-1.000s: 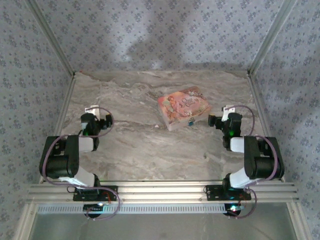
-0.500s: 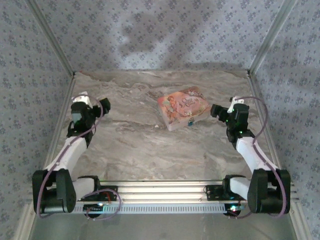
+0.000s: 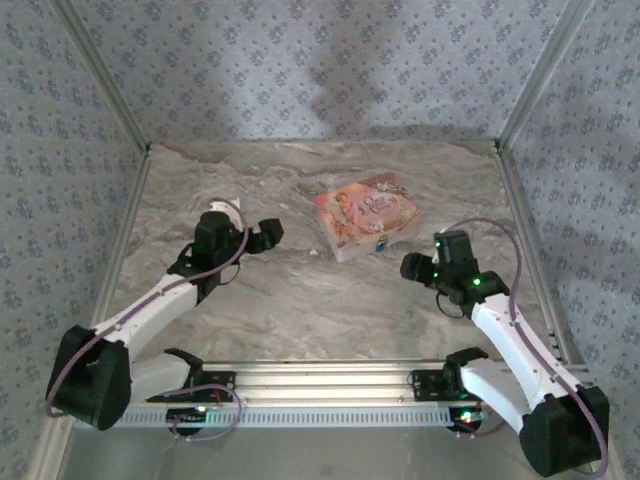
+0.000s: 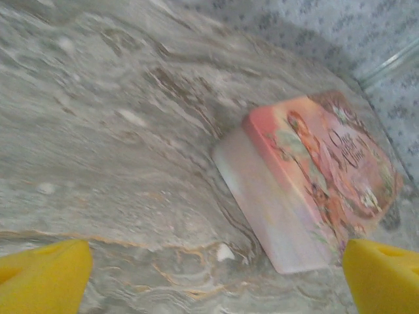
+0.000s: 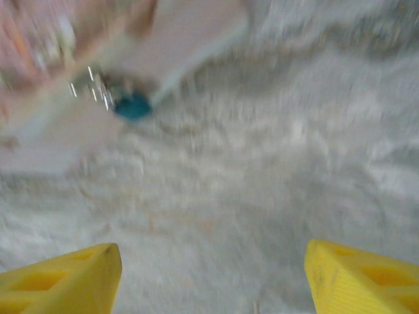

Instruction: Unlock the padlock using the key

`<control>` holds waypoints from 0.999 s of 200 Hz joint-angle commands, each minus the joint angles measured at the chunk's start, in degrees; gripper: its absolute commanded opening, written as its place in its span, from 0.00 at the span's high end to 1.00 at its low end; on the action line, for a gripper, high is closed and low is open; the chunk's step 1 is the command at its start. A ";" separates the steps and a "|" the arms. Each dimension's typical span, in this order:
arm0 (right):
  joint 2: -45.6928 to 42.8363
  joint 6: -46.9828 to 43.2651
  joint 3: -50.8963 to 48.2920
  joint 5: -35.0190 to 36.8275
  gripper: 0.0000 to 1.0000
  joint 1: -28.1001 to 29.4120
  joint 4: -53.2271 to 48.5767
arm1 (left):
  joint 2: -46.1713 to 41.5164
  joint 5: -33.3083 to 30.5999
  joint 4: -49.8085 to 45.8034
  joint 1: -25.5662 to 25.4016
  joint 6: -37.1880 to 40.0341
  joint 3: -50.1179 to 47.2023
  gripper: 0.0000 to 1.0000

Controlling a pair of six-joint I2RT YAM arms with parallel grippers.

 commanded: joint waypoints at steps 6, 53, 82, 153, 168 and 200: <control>1.32 3.60 -2.09 3.34 0.28 4.43 -11.05 | 3.86 0.38 3.11 -2.34 -1.29 3.74 0.02; 5.34 4.51 -5.34 2.17 0.44 7.78 -9.45 | 7.02 0.80 3.66 -3.67 -1.44 5.13 0.02; 9.46 4.46 -5.28 2.15 0.54 9.35 -7.30 | 7.19 0.61 3.70 -3.71 -1.57 5.20 0.02; 14.97 4.15 -4.46 4.18 0.69 10.96 -3.51 | 6.85 0.38 3.06 -3.66 -1.69 5.03 0.02; 15.50 4.13 -4.40 4.42 0.72 11.06 -2.93 | 6.76 0.34 3.10 -3.68 -1.75 5.01 0.02; 16.01 4.11 -4.15 4.60 0.78 11.22 -3.20 | 6.85 0.40 2.92 -3.68 -1.74 5.11 0.02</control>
